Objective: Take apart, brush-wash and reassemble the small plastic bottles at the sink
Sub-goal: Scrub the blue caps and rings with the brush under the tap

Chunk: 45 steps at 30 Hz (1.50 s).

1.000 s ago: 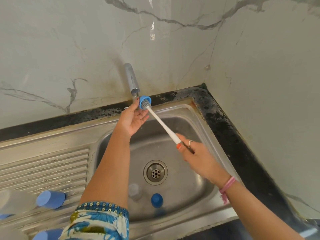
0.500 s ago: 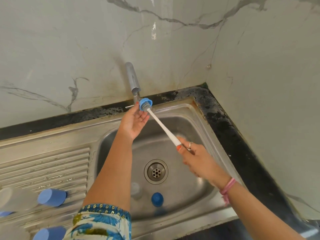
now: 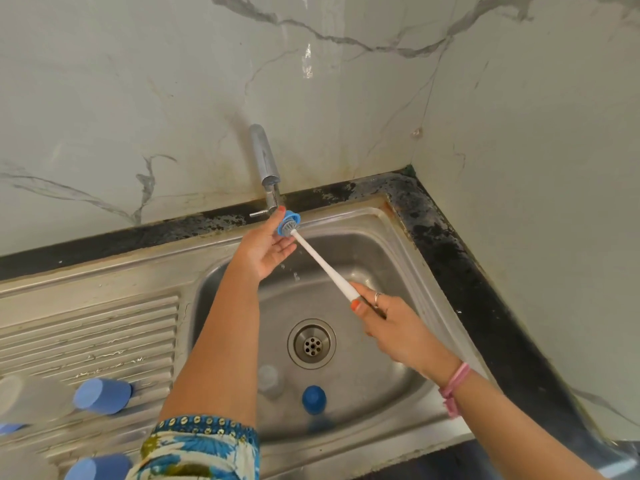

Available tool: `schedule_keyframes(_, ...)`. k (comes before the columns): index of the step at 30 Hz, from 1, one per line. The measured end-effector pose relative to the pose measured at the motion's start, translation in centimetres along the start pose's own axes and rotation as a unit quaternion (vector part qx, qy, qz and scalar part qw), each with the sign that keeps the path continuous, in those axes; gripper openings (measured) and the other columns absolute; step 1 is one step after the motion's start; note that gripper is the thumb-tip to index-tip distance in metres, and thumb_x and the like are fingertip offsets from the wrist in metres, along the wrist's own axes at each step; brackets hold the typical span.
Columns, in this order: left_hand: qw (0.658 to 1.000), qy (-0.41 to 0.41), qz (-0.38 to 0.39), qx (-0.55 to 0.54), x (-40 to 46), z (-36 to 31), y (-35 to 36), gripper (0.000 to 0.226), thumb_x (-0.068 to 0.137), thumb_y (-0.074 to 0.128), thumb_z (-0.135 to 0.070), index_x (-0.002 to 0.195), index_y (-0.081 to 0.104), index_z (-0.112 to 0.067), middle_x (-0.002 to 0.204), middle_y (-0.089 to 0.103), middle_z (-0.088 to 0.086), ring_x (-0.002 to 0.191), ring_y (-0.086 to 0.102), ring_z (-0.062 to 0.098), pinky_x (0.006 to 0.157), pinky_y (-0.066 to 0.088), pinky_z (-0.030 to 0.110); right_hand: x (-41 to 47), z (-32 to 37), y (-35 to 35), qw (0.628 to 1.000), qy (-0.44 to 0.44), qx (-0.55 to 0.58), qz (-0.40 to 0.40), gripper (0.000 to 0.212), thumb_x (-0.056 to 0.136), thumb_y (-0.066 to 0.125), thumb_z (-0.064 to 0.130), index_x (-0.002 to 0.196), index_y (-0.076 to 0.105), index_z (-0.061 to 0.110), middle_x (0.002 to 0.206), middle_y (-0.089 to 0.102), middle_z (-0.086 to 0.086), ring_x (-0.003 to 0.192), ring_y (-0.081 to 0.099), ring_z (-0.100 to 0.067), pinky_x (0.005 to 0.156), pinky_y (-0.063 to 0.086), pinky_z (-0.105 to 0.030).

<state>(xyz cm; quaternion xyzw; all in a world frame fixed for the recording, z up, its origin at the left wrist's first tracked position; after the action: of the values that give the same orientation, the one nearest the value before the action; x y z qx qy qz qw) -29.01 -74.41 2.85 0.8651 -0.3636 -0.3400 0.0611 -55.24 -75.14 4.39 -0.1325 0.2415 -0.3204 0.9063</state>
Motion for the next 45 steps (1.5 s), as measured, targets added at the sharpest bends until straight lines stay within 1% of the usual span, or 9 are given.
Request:
schedule_keyframes(3,0.999,-0.018,0.01,-0.05,-0.2,-0.9,0.0,0.041,0.091,0.053,-0.024,0.126,0.052,-0.001,0.107,0.066,0.019,0.103,0.066,0.034,0.099,0.048,0.047,-0.1,-0.8,0.2,0.934,-0.105,-0.337,-0.062,0.049,0.103,0.035,0.039,0.15,0.023,0.039,0.068,0.053,0.008,0.06,0.055,-0.013,0.061,0.051,-0.031)
schedule_keyframes(7,0.996,-0.023,0.012,-0.091,-0.4,-0.5,1.2,0.023,0.081,0.073,-0.033,0.093,0.064,-0.016,0.081,0.068,-0.004,0.085,0.07,0.016,0.101,0.045,0.048,0.0,-0.1,0.8,0.99,0.006,0.131,0.046,0.034,0.099,0.05,0.035,0.132,0.051,0.039,0.062,0.045,0.004,0.042,0.035,-0.006,0.037,0.032,-0.022)
schedule_keyframes(12,0.965,0.017,0.12,-0.234,-0.4,0.9,0.6,0.022,0.082,0.072,-0.025,0.094,0.061,-0.01,0.086,0.06,0.001,0.076,0.062,0.013,0.082,0.056,0.035,-0.7,-0.5,0.4,0.68,0.205,0.63,0.313,0.034,0.09,0.063,0.032,0.121,0.064,0.018,0.06,0.038,0.004,0.037,0.026,-0.002,0.032,0.018,-0.012)
schedule_keyframes(18,0.998,-0.01,0.06,-0.007,-0.1,-0.2,0.6,0.042,0.093,0.059,-0.035,0.124,0.054,-0.008,0.101,0.067,0.011,0.098,0.066,0.021,0.097,0.049,0.037,-0.5,-0.3,-0.8,0.996,0.048,0.081,-0.004,0.041,0.1,0.048,0.034,0.14,0.044,0.037,0.062,0.043,0.004,0.043,0.042,-0.005,0.04,0.035,-0.021)
schedule_keyframes(22,0.997,-0.031,0.046,-0.045,-0.4,-1.1,1.2,0.043,0.088,0.055,-0.034,0.124,0.055,-0.01,0.105,0.068,0.011,0.102,0.068,0.028,0.103,0.041,0.052,-0.5,-0.5,-0.1,0.964,-0.081,-0.246,-0.054,0.045,0.102,0.04,0.038,0.146,0.034,0.039,0.064,0.049,0.008,0.061,0.057,-0.019,0.065,0.054,-0.037)
schedule_keyframes(25,0.989,-0.021,0.044,-0.142,-0.3,-0.5,1.5,0.029,0.077,0.077,-0.031,0.099,0.063,-0.018,0.086,0.066,-0.005,0.079,0.069,0.014,0.093,0.049,0.052,-0.5,0.1,0.8,0.978,0.03,0.198,0.054,0.03,0.099,0.051,0.034,0.128,0.053,0.042,0.059,0.043,0.005,0.042,0.035,-0.011,0.036,0.033,-0.025)
schedule_keyframes(30,0.978,0.044,0.005,-0.204,-0.3,0.4,1.4,0.011,0.087,0.069,-0.022,0.084,0.062,-0.016,0.075,0.063,-0.003,0.074,0.064,0.009,0.097,0.051,0.043,-1.0,0.2,0.8,0.76,0.207,0.568,0.239,0.029,0.09,0.063,0.034,0.108,0.047,0.02,0.06,0.037,0.004,0.034,0.028,-0.003,0.03,0.018,-0.012)
schedule_keyframes(38,0.993,0.006,-0.103,-0.062,1.3,-0.8,-1.0,0.009,0.086,0.069,-0.015,0.085,0.06,-0.015,0.085,0.061,0.0,0.076,0.06,0.006,0.098,0.048,0.034,-1.4,-0.4,-1.4,1.0,0.027,0.014,0.005,0.038,0.099,0.048,0.037,0.137,0.047,0.041,0.059,0.046,0.014,0.052,0.044,-0.012,0.047,0.039,-0.025)
schedule_keyframes(45,0.996,-0.031,-0.078,-0.011,2.2,-1.0,-0.4,0.012,0.083,0.068,-0.015,0.087,0.058,-0.019,0.083,0.06,-0.004,0.072,0.059,0.004,0.094,0.042,0.037,0.5,-1.5,-0.3,0.972,-0.013,-0.234,-0.025,0.043,0.101,0.038,0.042,0.144,0.035,0.04,0.078,0.057,0.007,0.077,0.063,-0.018,0.075,0.055,-0.038)
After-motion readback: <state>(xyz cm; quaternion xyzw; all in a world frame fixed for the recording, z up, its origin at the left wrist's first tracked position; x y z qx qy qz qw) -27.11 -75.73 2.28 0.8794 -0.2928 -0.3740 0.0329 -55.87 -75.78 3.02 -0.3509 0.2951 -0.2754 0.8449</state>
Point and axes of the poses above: each hand's wrist, its own x-axis towards the middle knuckle, its own y-axis out of the palm, z = x × y, the point moved 1 cm from there along x, towards the middle knuckle
